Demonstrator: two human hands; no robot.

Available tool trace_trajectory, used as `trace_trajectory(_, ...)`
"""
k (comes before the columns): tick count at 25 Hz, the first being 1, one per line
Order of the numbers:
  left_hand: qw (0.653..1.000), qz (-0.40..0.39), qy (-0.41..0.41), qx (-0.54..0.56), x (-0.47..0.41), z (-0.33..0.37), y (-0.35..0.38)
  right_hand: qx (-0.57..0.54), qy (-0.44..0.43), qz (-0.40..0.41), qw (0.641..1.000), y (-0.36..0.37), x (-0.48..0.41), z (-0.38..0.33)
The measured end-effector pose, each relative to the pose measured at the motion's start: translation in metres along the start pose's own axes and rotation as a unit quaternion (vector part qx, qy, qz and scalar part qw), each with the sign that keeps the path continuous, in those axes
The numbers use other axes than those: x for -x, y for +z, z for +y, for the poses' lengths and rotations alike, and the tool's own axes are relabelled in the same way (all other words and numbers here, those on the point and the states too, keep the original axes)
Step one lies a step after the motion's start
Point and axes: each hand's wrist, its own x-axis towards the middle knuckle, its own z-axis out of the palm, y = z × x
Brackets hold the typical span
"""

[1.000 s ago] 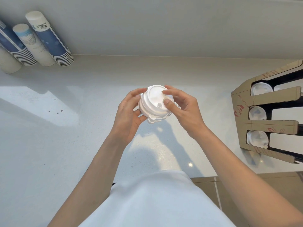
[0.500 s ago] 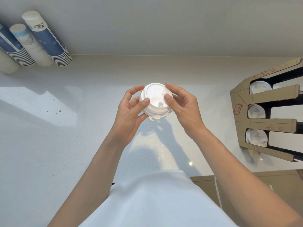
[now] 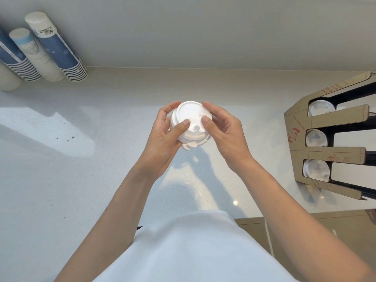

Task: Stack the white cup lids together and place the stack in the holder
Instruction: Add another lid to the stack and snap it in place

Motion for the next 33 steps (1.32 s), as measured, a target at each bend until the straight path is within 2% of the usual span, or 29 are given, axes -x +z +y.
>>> trace_trajectory(20, 0.999, -0.040, 0.001, 0.016, 0.002, -0.002, 0.020, -0.025, -0.038, 0.024, 0.999, 0.003, 0.013, -0.004)
trace_trajectory(27, 0.997, 0.015, -0.001, 0.078, 0.000, 0.000, 0.020, -0.078, -0.038, 0.035, 0.996, 0.002, 0.022, -0.010)
trace_trajectory(33, 1.000, 0.017, 0.003, 0.022, 0.001, 0.002, 0.022, -0.096, -0.046, 0.038, 0.994, 0.002, 0.026, -0.013)
